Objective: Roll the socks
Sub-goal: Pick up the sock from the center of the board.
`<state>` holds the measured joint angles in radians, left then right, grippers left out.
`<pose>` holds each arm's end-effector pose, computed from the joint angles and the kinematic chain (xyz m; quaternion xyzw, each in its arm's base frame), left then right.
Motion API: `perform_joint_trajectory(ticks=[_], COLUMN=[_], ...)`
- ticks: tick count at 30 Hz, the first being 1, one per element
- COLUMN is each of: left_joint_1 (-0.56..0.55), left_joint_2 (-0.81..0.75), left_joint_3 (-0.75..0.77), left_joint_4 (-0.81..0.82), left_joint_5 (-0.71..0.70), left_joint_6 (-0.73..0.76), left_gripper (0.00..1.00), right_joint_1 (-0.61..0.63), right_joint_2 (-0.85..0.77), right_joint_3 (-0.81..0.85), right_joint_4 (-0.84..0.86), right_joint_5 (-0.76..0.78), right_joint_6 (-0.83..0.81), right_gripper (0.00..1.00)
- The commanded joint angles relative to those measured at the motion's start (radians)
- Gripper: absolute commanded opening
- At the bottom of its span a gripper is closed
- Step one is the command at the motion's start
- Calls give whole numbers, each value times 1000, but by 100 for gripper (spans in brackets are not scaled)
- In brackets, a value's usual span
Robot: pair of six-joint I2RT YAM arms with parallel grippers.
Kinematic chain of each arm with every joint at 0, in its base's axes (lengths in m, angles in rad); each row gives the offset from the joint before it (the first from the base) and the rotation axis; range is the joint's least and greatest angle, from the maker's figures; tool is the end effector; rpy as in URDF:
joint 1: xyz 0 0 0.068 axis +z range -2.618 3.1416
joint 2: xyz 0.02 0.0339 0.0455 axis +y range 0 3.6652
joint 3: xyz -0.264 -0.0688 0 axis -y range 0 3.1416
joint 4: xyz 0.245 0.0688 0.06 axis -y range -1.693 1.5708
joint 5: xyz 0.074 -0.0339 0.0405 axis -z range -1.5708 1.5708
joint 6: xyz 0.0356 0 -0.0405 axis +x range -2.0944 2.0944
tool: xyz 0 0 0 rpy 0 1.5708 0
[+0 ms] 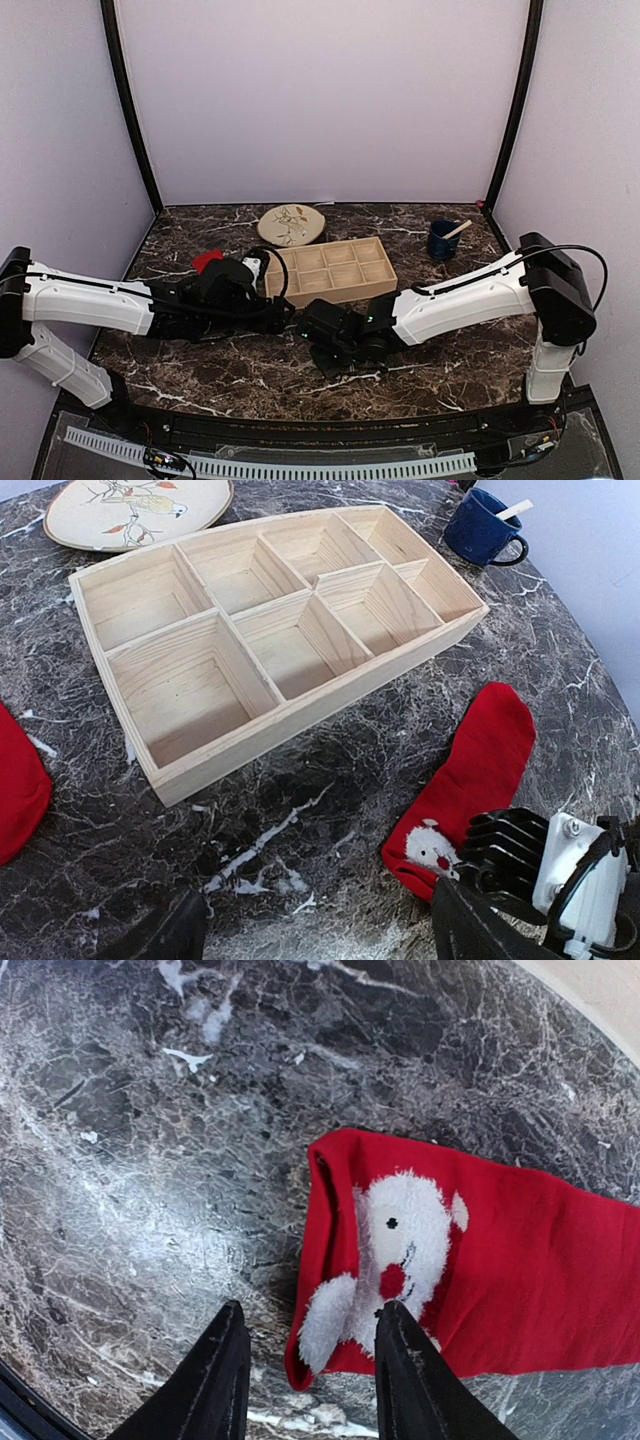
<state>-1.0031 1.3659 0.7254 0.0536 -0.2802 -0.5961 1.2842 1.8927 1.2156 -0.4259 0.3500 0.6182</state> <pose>0.1635 -0.2381 0.2137 0.1118 0.8681 -0.2496 0.4143 0.1193 0.3615 0.1613 -0.2750 0.9185 0.0875 0.2704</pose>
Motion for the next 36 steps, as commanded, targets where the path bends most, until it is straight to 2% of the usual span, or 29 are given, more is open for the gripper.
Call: perform_joint_trajectory(ticks=[1, 13, 30, 36], left_joint_1=[10, 27, 31, 31], left_joint_2=[11, 31, 53, 58], left_joint_3=[-17, -23, -17, -24], left_joint_4=[27, 44, 58, 85], left_joint_5=[32, 60, 84, 116], left_joint_6=[-7, -6, 11, 27], left_gripper=[80, 80, 80, 80], right_joint_1=[1, -27, -59, -86], right_joint_2=[20, 34, 45, -1], right_joint_3=[25, 11, -27, -116], right_joint_4=[20, 43, 68, 152], right_joint_5=[-7, -48, -89, -164], right_joint_6=[5, 10, 30, 73], right_gripper=[39, 22, 17, 2])
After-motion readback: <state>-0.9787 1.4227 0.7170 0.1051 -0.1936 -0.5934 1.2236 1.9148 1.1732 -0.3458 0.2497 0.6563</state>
